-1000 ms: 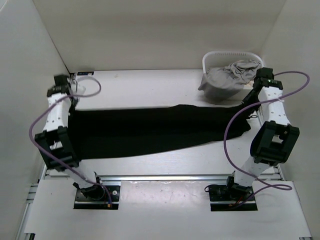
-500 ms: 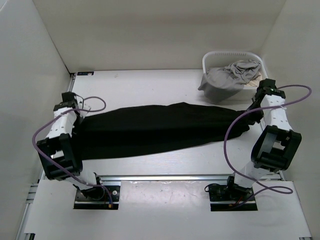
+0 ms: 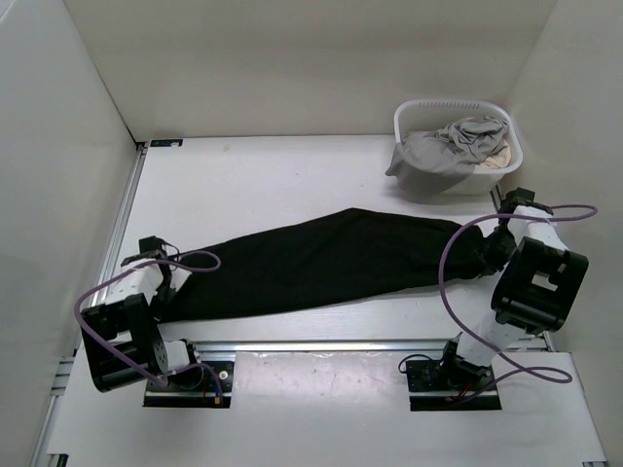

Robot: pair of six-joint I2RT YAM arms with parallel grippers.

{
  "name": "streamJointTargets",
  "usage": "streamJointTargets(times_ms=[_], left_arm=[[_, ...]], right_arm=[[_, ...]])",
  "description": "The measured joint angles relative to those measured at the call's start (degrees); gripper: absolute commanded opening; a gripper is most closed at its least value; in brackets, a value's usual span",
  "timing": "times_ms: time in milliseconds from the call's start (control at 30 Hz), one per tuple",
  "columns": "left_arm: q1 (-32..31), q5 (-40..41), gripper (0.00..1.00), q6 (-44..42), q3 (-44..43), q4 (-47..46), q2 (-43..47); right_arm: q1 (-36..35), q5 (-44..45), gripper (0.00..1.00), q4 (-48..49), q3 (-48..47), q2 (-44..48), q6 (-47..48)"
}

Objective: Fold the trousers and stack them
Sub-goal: Fold the trousers

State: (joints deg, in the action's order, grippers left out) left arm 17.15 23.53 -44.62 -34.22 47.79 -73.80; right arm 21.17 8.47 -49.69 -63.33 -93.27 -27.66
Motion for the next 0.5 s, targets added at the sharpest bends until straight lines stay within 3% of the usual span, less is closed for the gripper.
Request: streamJointTargets(times_ms=[33,67,100,167,333,500], left_arm=[[0.02,0.15,0.43,-0.09,0.44,-0.26,0.04],[0.02,0.37,0.58,-0.28,0.68,-0.66,0.07],[0.13,0.59,0.63,-0.50,0.85,-1.05,0.11],[0.55,0.98,0.68,-0.59,0.94,-1.55,0.15],[3.52,0.83,0.71,-0.55,-0.39,0.68,0.85],[5.64,-0.81,0.71,2.03,-9.14,4.00,0.20]], right_arm=[[0.39,-0.52,0.72,0.61,0.44,-0.61,0.09],[0.68,-1.03,0.80,0.81,0.61,-0.87,0.07],[0.96,-1.29,0.91,1.22,0.90,-0.90,0.42],[1.22,-1.77,0.99,2.29,1.62,0.00,0.96],[1.33,-3.89,0.99,6.75,6.64,5.97,0.15],[1.33,-7.65,0.99,13.68,9.57,5.66,-2.89]])
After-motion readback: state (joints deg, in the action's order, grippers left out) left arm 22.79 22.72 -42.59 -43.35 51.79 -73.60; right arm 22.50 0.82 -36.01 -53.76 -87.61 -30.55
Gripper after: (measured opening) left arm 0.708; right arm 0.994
